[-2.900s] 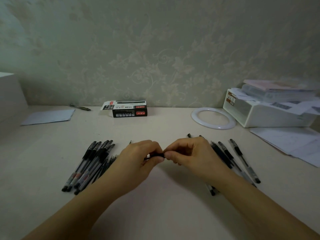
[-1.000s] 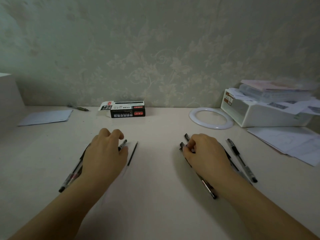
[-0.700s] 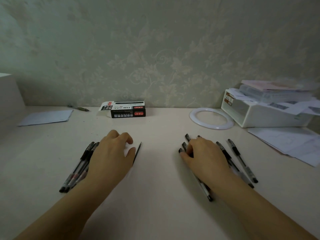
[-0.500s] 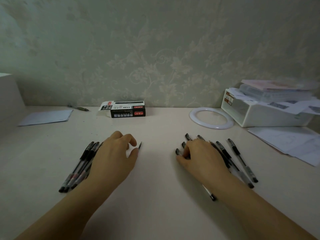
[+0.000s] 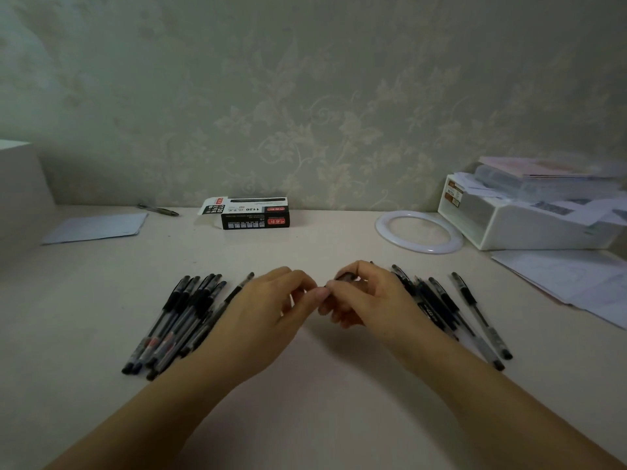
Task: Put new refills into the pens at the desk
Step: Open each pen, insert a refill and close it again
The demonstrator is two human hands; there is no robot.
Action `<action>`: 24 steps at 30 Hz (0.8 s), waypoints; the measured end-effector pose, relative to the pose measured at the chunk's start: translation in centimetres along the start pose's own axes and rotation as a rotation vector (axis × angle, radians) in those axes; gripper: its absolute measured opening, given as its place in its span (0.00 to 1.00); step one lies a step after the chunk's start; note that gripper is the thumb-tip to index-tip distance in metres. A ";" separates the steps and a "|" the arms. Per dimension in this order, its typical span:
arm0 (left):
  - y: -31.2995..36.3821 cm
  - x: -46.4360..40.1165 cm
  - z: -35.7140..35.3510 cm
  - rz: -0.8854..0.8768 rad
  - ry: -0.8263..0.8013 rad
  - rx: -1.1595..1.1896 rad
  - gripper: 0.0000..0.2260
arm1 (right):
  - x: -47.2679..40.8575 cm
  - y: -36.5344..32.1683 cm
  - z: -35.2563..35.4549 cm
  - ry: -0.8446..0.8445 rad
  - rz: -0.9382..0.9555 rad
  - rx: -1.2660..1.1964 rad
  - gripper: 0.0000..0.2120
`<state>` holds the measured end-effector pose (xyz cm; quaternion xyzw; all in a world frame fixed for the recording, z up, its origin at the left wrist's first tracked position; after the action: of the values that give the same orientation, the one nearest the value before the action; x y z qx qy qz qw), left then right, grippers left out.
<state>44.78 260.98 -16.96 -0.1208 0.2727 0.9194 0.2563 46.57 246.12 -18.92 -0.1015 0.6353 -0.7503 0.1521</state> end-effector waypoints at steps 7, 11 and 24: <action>0.0 -0.1 -0.8 -0.030 -0.075 -0.029 0.09 | -0.1 0.5 -0.1 -0.039 0.032 0.012 0.07; 0.1 0.1 -1.0 -0.027 -0.097 -0.054 0.06 | -0.2 0.5 0.0 -0.026 0.054 0.066 0.05; 0.5 0.2 0.2 -0.048 -0.044 -0.031 0.11 | 0.3 -0.9 -0.1 -0.015 0.168 0.021 0.08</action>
<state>44.28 260.82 -16.63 -0.1112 0.2500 0.9195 0.2824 46.16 246.25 -18.04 -0.0517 0.6327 -0.7406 0.2203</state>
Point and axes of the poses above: each hand's wrist, its own x-axis away from the middle knuckle, its own z-axis out of the back of the hand, y = z × x, the point moved 6 cm from there along -x, towards the middle knuckle, and after that the axes turned 9 degrees about -y, right-handed, at the moved point
